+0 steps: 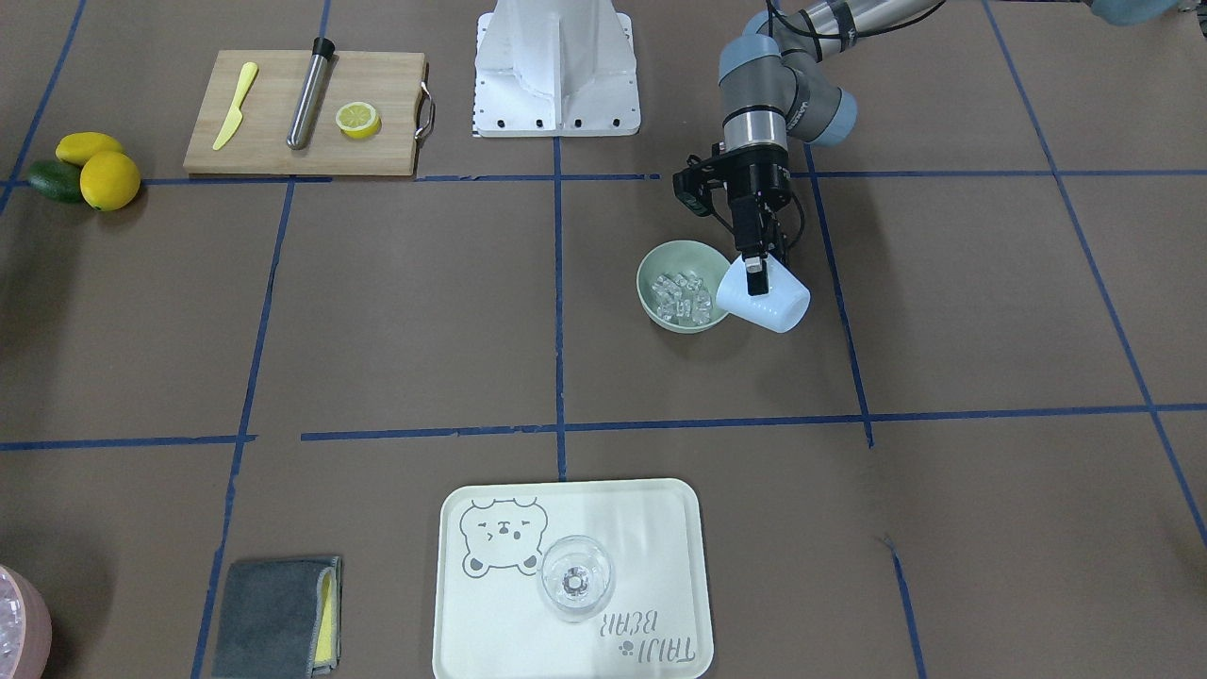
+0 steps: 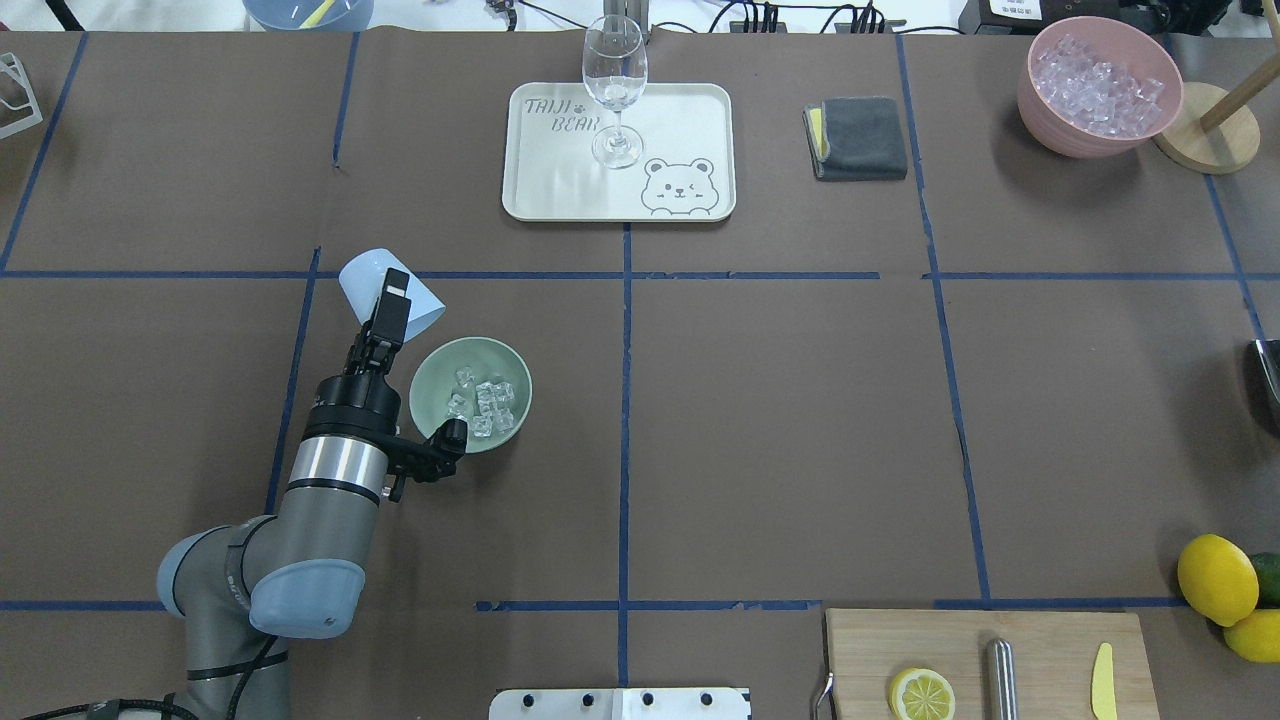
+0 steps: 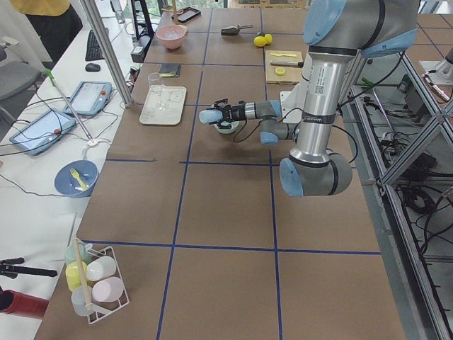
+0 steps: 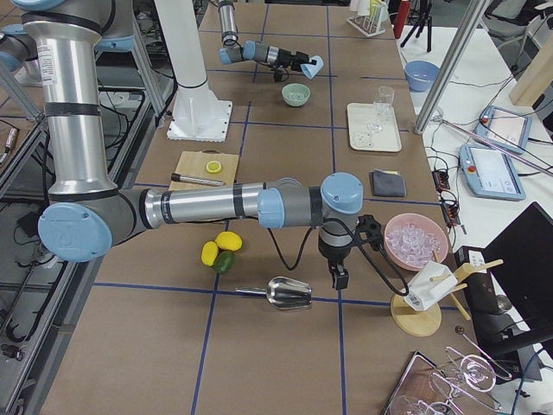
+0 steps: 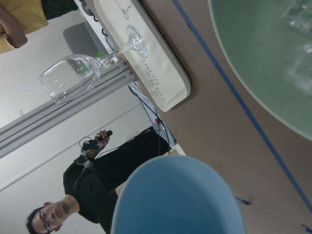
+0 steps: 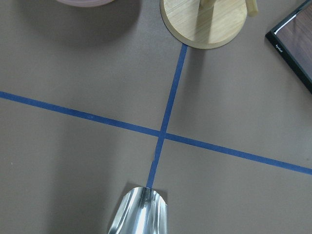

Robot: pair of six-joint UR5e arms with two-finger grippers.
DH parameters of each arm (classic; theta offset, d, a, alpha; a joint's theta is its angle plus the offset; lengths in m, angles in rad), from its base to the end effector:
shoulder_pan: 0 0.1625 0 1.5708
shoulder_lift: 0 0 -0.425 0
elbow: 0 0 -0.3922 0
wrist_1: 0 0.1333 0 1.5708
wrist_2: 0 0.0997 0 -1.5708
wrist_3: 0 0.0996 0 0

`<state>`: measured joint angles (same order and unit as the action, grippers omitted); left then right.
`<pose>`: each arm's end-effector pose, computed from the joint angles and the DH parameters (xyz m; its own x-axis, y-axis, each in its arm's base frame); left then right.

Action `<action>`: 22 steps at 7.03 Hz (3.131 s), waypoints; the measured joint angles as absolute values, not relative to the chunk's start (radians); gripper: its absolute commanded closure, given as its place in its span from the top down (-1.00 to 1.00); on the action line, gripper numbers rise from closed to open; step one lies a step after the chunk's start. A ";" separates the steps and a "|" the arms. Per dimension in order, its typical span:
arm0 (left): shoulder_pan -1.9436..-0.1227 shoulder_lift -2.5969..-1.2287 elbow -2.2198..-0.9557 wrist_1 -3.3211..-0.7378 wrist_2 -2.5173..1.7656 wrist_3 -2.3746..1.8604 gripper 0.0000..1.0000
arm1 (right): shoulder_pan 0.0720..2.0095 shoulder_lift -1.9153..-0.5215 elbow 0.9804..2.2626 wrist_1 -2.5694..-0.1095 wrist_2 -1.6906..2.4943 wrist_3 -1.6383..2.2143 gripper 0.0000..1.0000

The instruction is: Pour ice into bowl

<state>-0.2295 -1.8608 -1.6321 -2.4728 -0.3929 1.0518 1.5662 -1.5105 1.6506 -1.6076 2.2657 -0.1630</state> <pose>0.4913 -0.3461 0.3520 0.2031 0.1476 0.9680 -0.9685 -0.1151 0.2208 0.0671 -0.5213 0.5978 0.7569 -0.2300 0.6117 0.1291 0.9702 0.2051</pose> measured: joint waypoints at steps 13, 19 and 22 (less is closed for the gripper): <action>-0.492 -1.641 -1.797 -2.689 -1.027 -0.288 -1.00 | 1.569 -1.528 1.650 -1.607 2.268 -0.164 1.00; -0.597 -1.324 -1.685 -2.984 -1.282 -0.959 -1.00 | 1.580 -1.595 1.655 -1.578 2.275 -0.163 1.00; -0.594 -1.325 -1.590 -2.983 -1.217 -1.028 -1.00 | 1.581 -1.595 1.658 -1.577 2.274 -0.163 1.00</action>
